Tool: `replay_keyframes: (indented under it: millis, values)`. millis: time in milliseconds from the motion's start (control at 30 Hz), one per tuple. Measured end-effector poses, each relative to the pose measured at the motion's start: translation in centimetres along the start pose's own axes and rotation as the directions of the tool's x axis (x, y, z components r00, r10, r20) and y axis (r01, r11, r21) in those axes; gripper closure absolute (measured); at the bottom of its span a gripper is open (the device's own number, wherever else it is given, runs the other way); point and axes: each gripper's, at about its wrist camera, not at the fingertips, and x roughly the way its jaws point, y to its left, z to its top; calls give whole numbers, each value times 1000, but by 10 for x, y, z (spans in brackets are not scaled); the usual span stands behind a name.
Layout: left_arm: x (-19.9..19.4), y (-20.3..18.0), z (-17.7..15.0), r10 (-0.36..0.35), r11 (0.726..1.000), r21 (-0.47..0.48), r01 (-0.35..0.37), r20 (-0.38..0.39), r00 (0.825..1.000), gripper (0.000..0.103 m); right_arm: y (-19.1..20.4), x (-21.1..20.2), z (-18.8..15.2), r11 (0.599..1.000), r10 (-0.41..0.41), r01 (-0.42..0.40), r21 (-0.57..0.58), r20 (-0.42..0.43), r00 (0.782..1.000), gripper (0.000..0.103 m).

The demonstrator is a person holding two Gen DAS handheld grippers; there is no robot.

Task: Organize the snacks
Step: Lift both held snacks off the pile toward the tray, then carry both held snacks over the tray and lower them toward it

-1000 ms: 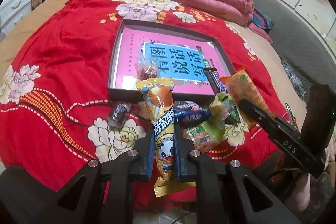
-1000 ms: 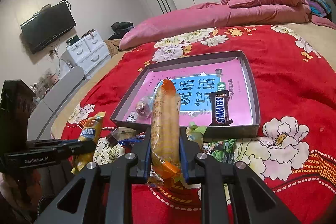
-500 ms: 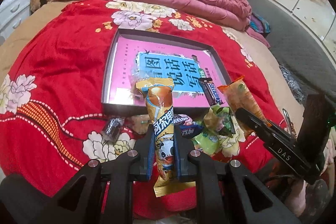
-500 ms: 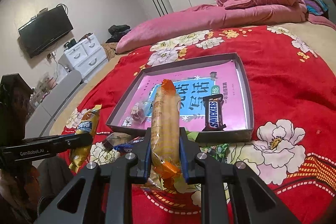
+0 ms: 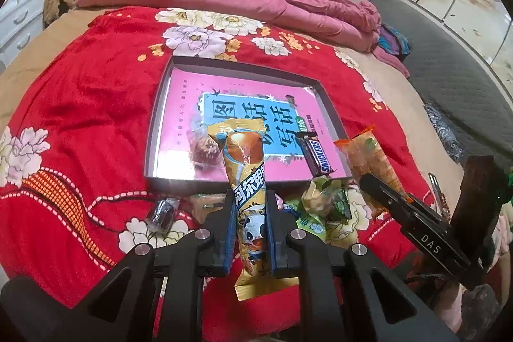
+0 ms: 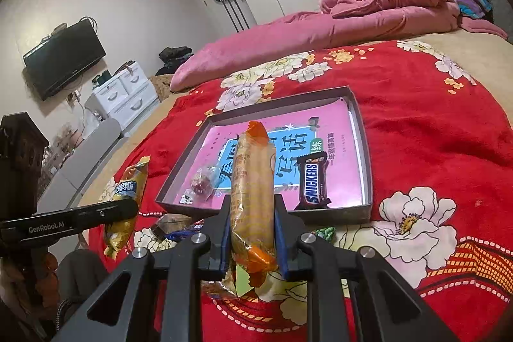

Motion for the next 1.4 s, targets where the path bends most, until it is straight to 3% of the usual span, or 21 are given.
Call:
replay_keyframes:
  millis: [1400]
  values:
    - [34,-18,30,-22,1000,5,22,2,1000,87,-58,-14,25,986,-103,90,137,88,991,80]
